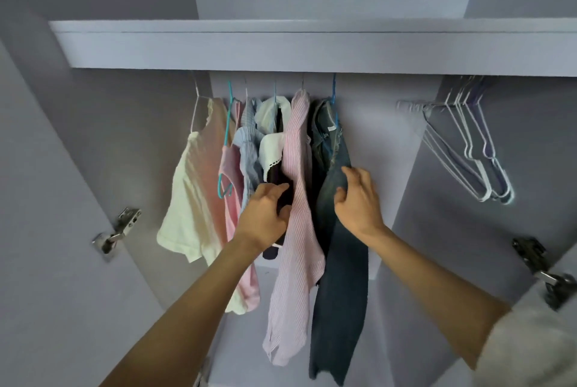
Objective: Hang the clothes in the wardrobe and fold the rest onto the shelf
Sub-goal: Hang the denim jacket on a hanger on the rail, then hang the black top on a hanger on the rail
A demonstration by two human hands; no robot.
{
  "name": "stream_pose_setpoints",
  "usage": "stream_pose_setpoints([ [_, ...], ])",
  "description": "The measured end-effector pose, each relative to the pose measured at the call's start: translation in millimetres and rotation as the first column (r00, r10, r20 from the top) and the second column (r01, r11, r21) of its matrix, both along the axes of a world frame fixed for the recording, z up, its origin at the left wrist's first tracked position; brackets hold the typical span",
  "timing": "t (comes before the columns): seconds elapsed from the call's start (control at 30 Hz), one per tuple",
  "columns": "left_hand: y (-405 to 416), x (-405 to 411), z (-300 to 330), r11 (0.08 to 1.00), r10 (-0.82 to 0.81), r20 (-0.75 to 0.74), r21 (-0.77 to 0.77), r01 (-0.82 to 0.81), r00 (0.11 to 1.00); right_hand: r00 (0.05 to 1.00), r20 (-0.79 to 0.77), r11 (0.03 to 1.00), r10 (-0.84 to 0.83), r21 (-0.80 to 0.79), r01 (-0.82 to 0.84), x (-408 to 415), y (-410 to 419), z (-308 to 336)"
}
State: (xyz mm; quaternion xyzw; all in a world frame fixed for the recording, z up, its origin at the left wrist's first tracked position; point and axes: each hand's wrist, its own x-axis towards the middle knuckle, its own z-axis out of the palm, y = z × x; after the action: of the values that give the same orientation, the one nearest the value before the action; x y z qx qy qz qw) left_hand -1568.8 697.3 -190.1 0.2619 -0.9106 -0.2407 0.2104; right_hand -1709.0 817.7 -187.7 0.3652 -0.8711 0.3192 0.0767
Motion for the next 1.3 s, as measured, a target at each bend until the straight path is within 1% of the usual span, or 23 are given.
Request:
stream_pose_setpoints([
  [0.07, 11, 25, -5, 0.999, 0.013, 0.020, -0.039, -0.012, 1.000, 0.998, -0.037, 0.998, 0.059, 0.016, -0.058, 26, 15, -6],
  [0.1, 15, 37, -8, 0.998, 0.030, 0.034, -0.053, -0.028, 0.999, 0.992, -0.001, 0.991, 0.130, 0.035, -0.130, 37, 20, -8],
  [0.17, 22, 63, -13, 0.995, 0.077, 0.074, -0.067, -0.072, 0.994, 0.945, 0.139, 0.947, 0.295, 0.088, -0.309, 59, 23, -12],
  [0.23, 30, 99, -19, 0.987, 0.151, 0.122, -0.071, -0.143, 0.981, 0.861, 0.275, 0.866, 0.428, 0.148, -0.478, 86, 23, -16],
  [0.3, 38, 139, -26, 0.968, 0.250, 0.162, -0.065, -0.243, 0.954, 0.780, 0.353, 0.788, 0.517, 0.160, -0.594, 114, 17, -21],
  [0.37, 48, 179, -32, 0.940, 0.341, 0.176, -0.064, -0.335, 0.924, 0.705, 0.408, 0.720, 0.581, 0.148, -0.679, 142, 9, -26],
  [0.4, 57, 208, -34, 0.913, 0.407, 0.173, -0.056, -0.404, 0.897, 0.651, 0.425, 0.664, 0.629, 0.142, -0.734, 164, 2, -29],
  [0.43, 63, 226, -37, 0.893, 0.449, 0.168, -0.045, -0.448, 0.878, 0.621, 0.432, 0.632, 0.654, 0.139, -0.763, 178, -1, -31],
  [0.47, 73, 250, -40, 0.856, 0.514, 0.166, -0.028, -0.517, 0.842, 0.576, 0.433, 0.579, 0.693, 0.142, -0.803, 198, -4, -34],
  [0.57, 119, 329, -50, 0.675, 0.726, 0.163, 0.013, -0.738, 0.668, 0.383, 0.467, 0.366, 0.797, 0.130, -0.921, 272, -8, -45],
  [0.67, 183, 404, -62, 0.437, 0.882, 0.166, 0.064, -0.897, 0.442, 0.154, 0.524, 0.114, 0.838, 0.108, -0.988, 353, 5, -59],
  [0.77, 268, 471, -68, 0.198, 0.959, 0.188, 0.083, -0.977, 0.211, -0.063, 0.587, -0.140, 0.807, 0.086, -0.986, 438, 41, -74],
  [0.8, 289, 485, -70, 0.135, 0.970, 0.194, 0.080, -0.988, 0.148, -0.110, 0.607, -0.200, 0.787, 0.082, -0.976, 457, 52, -78],
  [0.83, 329, 509, -71, 0.021, 0.979, 0.202, 0.078, -0.997, 0.037, -0.191, 0.622, -0.307, 0.760, 0.085, -0.948, 495, 73, -82],
  [0.87, 366, 528, -71, -0.074, 0.977, 0.205, 0.069, -0.995, -0.059, -0.251, 0.628, -0.385, 0.736, 0.084, -0.919, 528, 93, -87],
  [0.9, 389, 539, -71, -0.132, 0.973, 0.198, 0.064, -0.989, -0.117, -0.283, 0.631, -0.427, 0.722, 0.085, -0.900, 548, 107, -88],
  [0.93, 422, 555, -71, -0.218, 0.958, 0.202, 0.059, -0.974, -0.202, -0.338, 0.630, -0.494, 0.699, 0.084, -0.865, 577, 128, -90],
  [1.0, 496, 584, -74, -0.399, 0.902, 0.201, 0.053, -0.916, -0.381, -0.453, 0.616, -0.634, 0.645, 0.100, -0.767, 640, 180, -94],
  [1.07, 561, 605, -79, -0.541, 0.829, 0.205, 0.052, -0.840, -0.521, -0.536, 0.625, -0.745, 0.567, 0.112, -0.657, 692, 230, -100],
  [1.2, 676, 642, -100, -0.737, 0.670, 0.234, 0.089, -0.670, -0.705, -0.612, 0.661, -0.873, 0.434, 0.141, -0.467, 778, 329, -121],
  [1.23, 707, 656, -109, -0.777, 0.625, 0.241, 0.099, -0.622, -0.743, -0.630, 0.665, -0.898, 0.401, 0.148, -0.415, 802, 357, -128],
  [1.3, 750, 679, -126, -0.834, 0.549, 0.273, 0.125, -0.537, -0.790, -0.646, 0.673, -0.923, 0.361, 0.158, -0.351, 836, 396, -140],
])
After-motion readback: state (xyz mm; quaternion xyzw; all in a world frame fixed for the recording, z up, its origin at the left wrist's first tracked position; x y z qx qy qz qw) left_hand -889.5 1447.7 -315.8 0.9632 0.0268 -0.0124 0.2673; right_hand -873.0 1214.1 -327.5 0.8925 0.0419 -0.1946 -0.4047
